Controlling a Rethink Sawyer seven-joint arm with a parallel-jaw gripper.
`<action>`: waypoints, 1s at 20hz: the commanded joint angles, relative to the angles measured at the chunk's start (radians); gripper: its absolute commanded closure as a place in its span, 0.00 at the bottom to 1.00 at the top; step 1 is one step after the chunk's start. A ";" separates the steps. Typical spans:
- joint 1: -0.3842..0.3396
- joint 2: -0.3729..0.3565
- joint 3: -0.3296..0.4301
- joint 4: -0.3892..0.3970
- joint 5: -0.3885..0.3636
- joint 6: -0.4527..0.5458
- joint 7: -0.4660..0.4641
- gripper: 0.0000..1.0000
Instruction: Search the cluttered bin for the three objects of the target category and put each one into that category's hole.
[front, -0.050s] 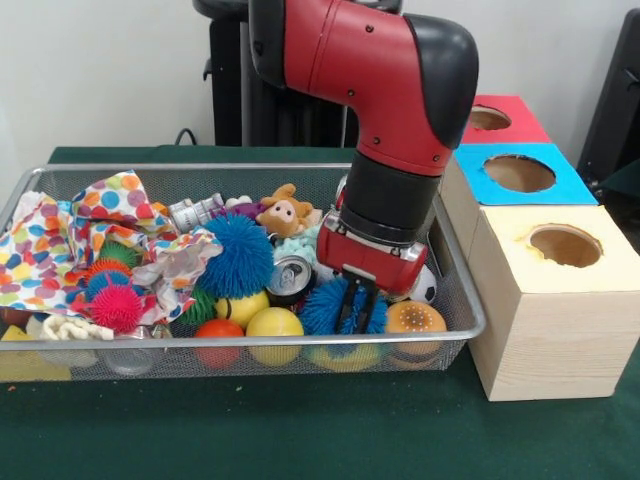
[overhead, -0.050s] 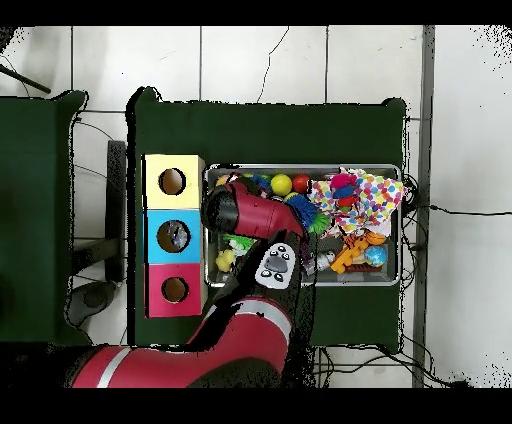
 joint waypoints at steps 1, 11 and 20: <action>0.031 -0.032 -0.028 0.022 -0.015 0.260 0.111 1.00; 0.016 -0.147 -0.094 0.052 -0.090 0.427 0.023 1.00; -0.021 -0.212 -0.088 0.052 -0.149 0.509 -0.015 1.00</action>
